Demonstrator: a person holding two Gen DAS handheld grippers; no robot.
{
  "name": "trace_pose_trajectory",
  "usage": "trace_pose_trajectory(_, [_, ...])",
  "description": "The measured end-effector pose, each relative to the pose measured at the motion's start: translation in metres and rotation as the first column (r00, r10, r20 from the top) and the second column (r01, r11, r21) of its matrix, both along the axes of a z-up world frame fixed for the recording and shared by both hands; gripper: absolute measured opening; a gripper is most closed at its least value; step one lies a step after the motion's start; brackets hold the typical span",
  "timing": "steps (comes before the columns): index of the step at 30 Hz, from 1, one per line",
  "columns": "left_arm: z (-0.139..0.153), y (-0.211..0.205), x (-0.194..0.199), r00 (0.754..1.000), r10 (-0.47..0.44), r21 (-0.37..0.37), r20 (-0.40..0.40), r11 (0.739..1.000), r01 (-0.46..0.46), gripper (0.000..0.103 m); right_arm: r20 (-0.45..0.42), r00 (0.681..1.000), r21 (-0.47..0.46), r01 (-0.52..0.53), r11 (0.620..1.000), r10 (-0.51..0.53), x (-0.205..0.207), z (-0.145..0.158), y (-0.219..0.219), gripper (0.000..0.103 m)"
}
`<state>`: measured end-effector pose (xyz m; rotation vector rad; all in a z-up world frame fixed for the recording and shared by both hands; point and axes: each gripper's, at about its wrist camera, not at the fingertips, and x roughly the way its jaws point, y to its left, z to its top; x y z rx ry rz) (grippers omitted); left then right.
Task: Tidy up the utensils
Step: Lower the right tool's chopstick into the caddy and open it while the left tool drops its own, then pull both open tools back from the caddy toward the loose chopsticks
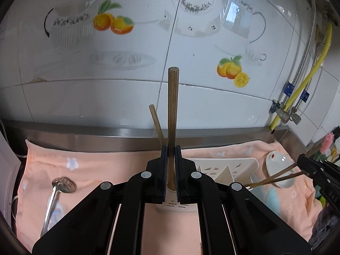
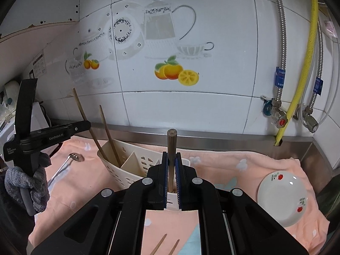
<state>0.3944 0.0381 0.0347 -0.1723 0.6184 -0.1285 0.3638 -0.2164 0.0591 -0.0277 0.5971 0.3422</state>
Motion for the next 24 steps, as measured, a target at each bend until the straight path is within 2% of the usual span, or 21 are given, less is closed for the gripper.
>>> trace_pose_trajectory(5, [0.0,0.0,-0.001,1.0,0.0,0.002,-0.008,1.0,0.0,0.009,-0.006,1.0,0.004,0.005,1.0,-0.005,0.001,-0.002,-0.001,0.007])
trace_pose_trajectory(10, [0.003,0.0,-0.003,1.0,0.0,0.013,-0.004,1.0,0.0,0.021,-0.004,1.0,0.011,0.01,1.0,-0.01,0.0,-0.001,-0.003,0.007])
trace_pose_trajectory(12, [0.004,-0.001,-0.005,1.0,-0.003,0.013,0.0,1.0,0.003,0.022,0.009,1.0,0.017,0.014,1.0,-0.014,-0.003,0.002,-0.005,0.008])
trace_pose_trajectory(15, [0.008,-0.002,-0.01,1.0,-0.005,0.015,0.007,1.0,0.005,0.022,0.027,0.999,0.022,0.024,0.999,-0.024,-0.008,0.008,-0.007,0.014])
trace_pose_trajectory(17, [0.011,-0.003,-0.015,1.0,-0.002,0.021,0.014,1.0,0.002,0.033,0.042,0.999,0.024,0.026,0.999,-0.027,-0.014,0.012,-0.01,0.017])
trace_pose_trajectory(18, [0.013,-0.003,-0.019,1.0,0.004,0.026,0.026,1.0,-0.004,0.043,0.052,0.998,0.024,0.029,0.999,-0.03,-0.017,0.014,-0.011,0.02])
trace_pose_trajectory(24, [0.022,-0.001,-0.041,0.999,0.007,0.031,0.047,0.999,-0.009,0.045,0.09,0.996,0.026,0.027,0.999,-0.03,-0.041,0.027,-0.015,0.029])
